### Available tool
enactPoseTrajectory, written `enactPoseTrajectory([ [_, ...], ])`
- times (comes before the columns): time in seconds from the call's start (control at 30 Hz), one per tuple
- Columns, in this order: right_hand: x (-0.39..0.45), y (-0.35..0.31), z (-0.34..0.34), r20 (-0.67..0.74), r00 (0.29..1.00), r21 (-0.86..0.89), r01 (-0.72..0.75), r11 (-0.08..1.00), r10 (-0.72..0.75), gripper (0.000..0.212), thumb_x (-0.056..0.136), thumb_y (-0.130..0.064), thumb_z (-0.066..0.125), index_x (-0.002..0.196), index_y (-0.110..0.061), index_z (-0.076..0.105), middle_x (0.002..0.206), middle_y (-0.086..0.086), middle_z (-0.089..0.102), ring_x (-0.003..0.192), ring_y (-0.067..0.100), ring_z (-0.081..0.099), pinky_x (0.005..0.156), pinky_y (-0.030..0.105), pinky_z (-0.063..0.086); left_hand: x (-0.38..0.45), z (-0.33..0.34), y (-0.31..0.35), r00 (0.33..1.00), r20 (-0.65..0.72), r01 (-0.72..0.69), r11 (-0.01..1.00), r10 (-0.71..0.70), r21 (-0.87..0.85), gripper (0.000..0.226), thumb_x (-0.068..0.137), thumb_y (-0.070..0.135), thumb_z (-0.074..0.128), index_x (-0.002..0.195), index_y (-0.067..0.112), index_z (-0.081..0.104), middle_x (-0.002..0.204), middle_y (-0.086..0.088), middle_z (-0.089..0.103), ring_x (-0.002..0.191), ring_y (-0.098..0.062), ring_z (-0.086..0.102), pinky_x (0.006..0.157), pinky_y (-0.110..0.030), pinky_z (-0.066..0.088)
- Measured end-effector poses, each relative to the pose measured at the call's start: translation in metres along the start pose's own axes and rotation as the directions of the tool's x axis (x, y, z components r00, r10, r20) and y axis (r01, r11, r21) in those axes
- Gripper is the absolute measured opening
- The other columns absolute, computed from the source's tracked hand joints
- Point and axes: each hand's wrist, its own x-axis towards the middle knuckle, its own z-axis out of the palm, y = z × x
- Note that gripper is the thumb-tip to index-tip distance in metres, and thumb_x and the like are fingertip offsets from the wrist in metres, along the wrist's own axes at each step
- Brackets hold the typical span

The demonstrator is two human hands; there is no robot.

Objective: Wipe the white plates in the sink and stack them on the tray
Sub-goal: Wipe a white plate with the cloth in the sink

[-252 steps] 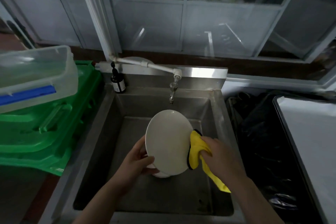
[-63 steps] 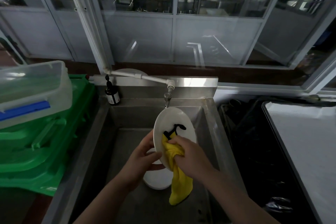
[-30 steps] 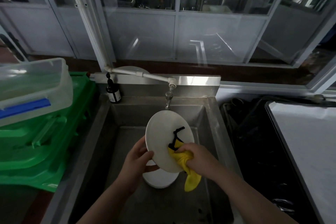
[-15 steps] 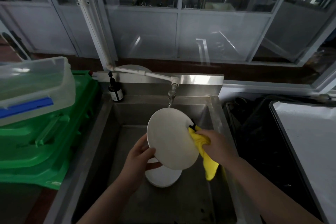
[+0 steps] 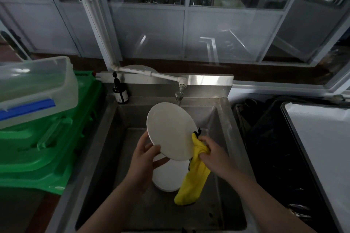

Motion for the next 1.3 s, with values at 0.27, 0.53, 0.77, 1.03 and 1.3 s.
enactPoseTrajectory([
  [0.27, -0.01, -0.015, 0.019, -0.041, 0.996, -0.023, 0.072, 0.997, -0.073, 0.043, 0.087, -0.014, 0.057, 0.125, -0.035, 0.056, 0.104, -0.005, 0.065, 0.091, 0.011, 0.061, 0.079, 0.035, 0.055, -0.001, 0.004, 0.0, 1.0, -0.002, -0.028, 1.0, 0.028, 0.014, 0.055, 0.097, -0.002, 0.053, 0.133, 0.04, 0.052, 0.107, 0.006, 0.07, 0.105, -0.023, 0.069, 0.075, -0.039, 0.061],
  [0.53, -0.018, -0.031, 0.03, 0.042, 0.991, 0.043, 0.126, 0.991, -0.127, 0.036, 0.09, -0.017, 0.058, 0.116, -0.043, 0.054, 0.095, -0.022, 0.056, 0.088, 0.003, 0.056, 0.072, 0.015, 0.046, -0.005, 0.009, 0.002, 0.997, 0.05, -0.058, 0.996, 0.054, 0.07, 0.056, 0.096, -0.002, 0.055, 0.138, 0.035, 0.046, 0.106, -0.002, 0.073, 0.099, -0.025, 0.073, 0.078, -0.042, 0.062],
  [0.77, -0.027, -0.052, 0.041, 0.024, 0.977, 0.071, 0.211, 0.975, -0.213, 0.031, 0.086, -0.023, 0.067, 0.112, -0.036, 0.054, 0.096, -0.019, 0.057, 0.087, -0.001, 0.057, 0.07, 0.015, 0.05, -0.005, 0.012, 0.0, 0.999, 0.043, -0.03, 0.997, 0.027, 0.071, 0.06, 0.094, -0.001, 0.059, 0.14, 0.035, 0.045, 0.107, -0.009, 0.073, 0.097, -0.028, 0.073, 0.071, -0.039, 0.061],
  [1.03, -0.03, -0.058, 0.056, -0.001, 0.956, -0.186, 0.289, 0.939, -0.294, 0.043, 0.083, -0.035, 0.068, 0.12, -0.033, 0.044, 0.116, -0.008, 0.048, 0.1, 0.013, 0.055, 0.083, 0.037, 0.053, -0.007, 0.01, -0.002, 0.999, 0.015, -0.031, 0.992, 0.03, 0.121, 0.054, 0.095, 0.002, 0.058, 0.136, 0.036, 0.046, 0.101, -0.003, 0.075, 0.091, -0.024, 0.074, 0.064, -0.033, 0.058],
  [1.3, -0.042, -0.042, 0.057, 0.001, 0.922, -0.367, 0.36, 0.858, -0.386, 0.039, 0.089, -0.035, 0.062, 0.12, -0.021, 0.045, 0.114, -0.001, 0.05, 0.09, 0.018, 0.058, 0.072, 0.033, 0.051, -0.001, 0.004, 0.001, 0.999, -0.053, 0.005, 0.991, 0.003, 0.137, 0.049, 0.096, 0.0, 0.054, 0.135, 0.03, 0.047, 0.101, -0.013, 0.075, 0.092, -0.026, 0.075, 0.071, -0.033, 0.061],
])
